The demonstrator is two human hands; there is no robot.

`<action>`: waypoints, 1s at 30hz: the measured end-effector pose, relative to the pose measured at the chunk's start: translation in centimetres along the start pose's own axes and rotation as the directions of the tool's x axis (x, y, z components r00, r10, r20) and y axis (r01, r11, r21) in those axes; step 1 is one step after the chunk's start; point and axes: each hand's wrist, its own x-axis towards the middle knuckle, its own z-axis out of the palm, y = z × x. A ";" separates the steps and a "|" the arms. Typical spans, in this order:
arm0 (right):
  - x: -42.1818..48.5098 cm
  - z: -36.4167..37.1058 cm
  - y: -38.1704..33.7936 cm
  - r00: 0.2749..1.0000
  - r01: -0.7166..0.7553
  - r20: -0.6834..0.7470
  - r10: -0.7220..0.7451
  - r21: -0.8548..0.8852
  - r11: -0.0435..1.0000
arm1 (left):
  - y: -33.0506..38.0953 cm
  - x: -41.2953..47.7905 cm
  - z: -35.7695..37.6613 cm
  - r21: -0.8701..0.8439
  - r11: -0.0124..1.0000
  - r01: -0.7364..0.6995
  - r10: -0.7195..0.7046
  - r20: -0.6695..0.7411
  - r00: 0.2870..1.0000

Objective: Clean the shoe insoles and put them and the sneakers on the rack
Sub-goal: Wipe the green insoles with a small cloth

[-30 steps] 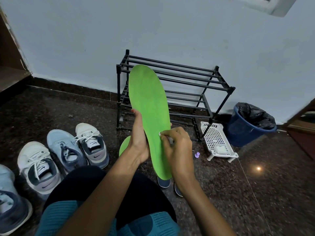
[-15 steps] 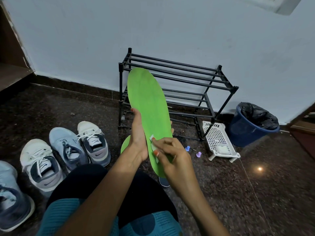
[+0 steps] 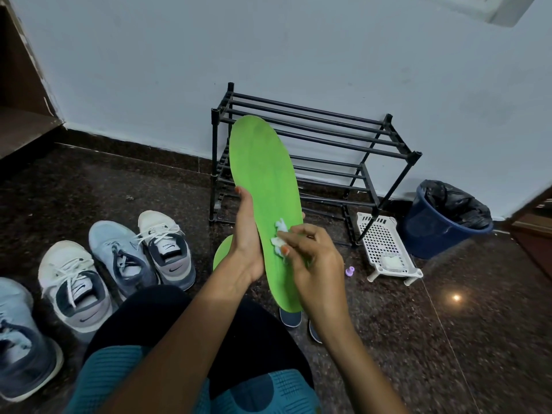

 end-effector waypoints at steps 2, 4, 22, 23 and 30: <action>0.4 -0.1 0.0 0.999 -0.029 -0.020 0.028 -0.022 0.999 | -0.2 0.1 0.1 0.018 1.000 -0.002 0.002 -0.018 1.000; 0.6 -0.1 0.0 0.998 -0.054 -0.024 0.053 -0.022 0.998 | -0.2 0.1 0.0 0.003 1.000 -0.009 0.009 -0.020 1.000; 0.1 1.0 -0.1 0.993 0.120 -0.007 -0.120 -0.020 0.993 | -0.5 1.0 -0.9 -0.028 0.999 -0.039 0.040 0.044 0.998; 0.2 1.0 -0.1 0.994 0.112 -0.003 -0.112 -0.019 0.993 | -0.7 1.0 -0.8 -0.037 0.999 -0.026 0.027 0.039 0.999; 1.7 0.6 0.3 0.997 0.053 -0.050 -0.055 -0.049 0.997 | -1.2 1.1 -0.6 0.012 0.999 0.033 -0.032 -0.031 0.999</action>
